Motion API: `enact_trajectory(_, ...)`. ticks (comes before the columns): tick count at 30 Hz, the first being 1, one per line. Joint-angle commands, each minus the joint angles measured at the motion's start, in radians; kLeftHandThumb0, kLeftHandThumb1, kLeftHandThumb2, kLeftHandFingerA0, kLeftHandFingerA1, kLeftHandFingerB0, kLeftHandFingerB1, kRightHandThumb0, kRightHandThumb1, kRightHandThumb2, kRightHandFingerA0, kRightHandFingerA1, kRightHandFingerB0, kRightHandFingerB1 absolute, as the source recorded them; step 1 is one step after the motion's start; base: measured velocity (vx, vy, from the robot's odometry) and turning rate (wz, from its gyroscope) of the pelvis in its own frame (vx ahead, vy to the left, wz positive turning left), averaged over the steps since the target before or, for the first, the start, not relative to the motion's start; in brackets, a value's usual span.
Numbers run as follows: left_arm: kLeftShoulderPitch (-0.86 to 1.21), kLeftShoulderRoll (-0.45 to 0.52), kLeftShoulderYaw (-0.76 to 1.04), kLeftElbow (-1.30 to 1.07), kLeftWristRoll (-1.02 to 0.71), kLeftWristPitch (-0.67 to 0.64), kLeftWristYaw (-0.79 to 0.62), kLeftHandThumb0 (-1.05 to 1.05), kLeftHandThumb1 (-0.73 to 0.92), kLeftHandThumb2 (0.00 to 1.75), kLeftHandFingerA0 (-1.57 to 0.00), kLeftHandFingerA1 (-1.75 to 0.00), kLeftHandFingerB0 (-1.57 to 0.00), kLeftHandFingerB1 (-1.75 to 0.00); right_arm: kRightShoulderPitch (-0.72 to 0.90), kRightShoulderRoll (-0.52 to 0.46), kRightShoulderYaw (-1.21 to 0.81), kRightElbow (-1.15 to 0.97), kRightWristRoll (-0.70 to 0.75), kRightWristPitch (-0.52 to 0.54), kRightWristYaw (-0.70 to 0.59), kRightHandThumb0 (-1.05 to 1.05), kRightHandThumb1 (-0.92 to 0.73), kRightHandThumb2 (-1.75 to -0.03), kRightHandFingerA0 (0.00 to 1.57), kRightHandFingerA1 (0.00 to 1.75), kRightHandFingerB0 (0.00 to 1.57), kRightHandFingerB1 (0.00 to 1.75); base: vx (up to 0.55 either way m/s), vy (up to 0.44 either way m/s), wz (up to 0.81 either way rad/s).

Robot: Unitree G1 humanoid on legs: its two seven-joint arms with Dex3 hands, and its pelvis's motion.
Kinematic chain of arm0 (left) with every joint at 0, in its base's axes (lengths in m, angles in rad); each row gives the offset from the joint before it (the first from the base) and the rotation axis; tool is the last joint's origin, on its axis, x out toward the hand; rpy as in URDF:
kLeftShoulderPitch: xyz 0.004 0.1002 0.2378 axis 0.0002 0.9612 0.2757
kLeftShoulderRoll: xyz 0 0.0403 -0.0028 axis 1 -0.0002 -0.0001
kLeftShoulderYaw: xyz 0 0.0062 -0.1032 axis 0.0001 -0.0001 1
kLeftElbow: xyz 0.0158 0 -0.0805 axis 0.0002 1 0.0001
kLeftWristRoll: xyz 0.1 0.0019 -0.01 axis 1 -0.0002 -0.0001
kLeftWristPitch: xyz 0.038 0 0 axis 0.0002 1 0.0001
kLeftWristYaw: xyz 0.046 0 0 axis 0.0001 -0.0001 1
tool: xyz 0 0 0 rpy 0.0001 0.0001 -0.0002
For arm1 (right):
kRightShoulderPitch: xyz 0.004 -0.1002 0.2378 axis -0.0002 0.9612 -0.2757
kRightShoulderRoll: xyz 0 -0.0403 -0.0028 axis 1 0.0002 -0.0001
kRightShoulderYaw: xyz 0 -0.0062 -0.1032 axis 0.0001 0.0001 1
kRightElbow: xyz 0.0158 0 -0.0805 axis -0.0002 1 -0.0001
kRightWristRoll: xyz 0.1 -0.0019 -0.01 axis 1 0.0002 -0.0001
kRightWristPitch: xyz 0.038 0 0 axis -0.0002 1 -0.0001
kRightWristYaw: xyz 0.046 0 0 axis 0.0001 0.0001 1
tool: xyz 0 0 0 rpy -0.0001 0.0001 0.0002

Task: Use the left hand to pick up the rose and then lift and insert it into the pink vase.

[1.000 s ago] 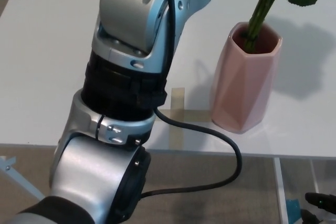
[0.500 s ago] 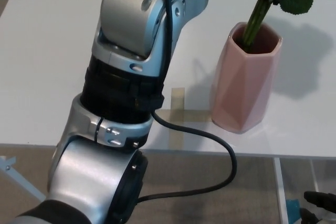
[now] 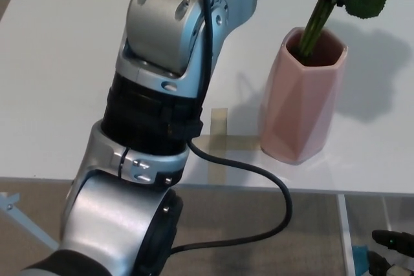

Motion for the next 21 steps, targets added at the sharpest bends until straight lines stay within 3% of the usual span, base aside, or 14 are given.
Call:
enact_trajectory(1,0.013,-0.013,-0.003,0.004,0.003,-0.011,0.000,-0.18,0.81,0.66,-0.78,-1.45,-0.79,-0.79,0.007,-0.002,0.005,-0.004,0.001,0.001,0.008,-0.26,-0.62,-0.58,0.72,0.45,0.60,0.42,0.00,0.000,0.00)
enact_trajectory(8,0.051,-0.040,0.003,0.003,0.011,-0.009,0.030,-0.17,0.79,0.67,-0.78,-1.47,-0.82,-0.72,0.005,-0.005,0.009,-0.006,0.001,0.000,0.019,-0.26,-0.63,-0.59,0.71,0.45,0.59,0.41,0.00,0.000,0.00)
enact_trajectory(21,0.112,-0.046,-0.024,0.048,0.025,-0.086,0.015,-0.18,0.81,0.64,-0.85,-1.43,-0.83,-0.75,-0.004,0.000,0.004,-0.005,0.007,0.003,0.017,-0.26,-0.63,-0.59,0.72,0.45,0.61,0.42,0.00,0.000,0.00)
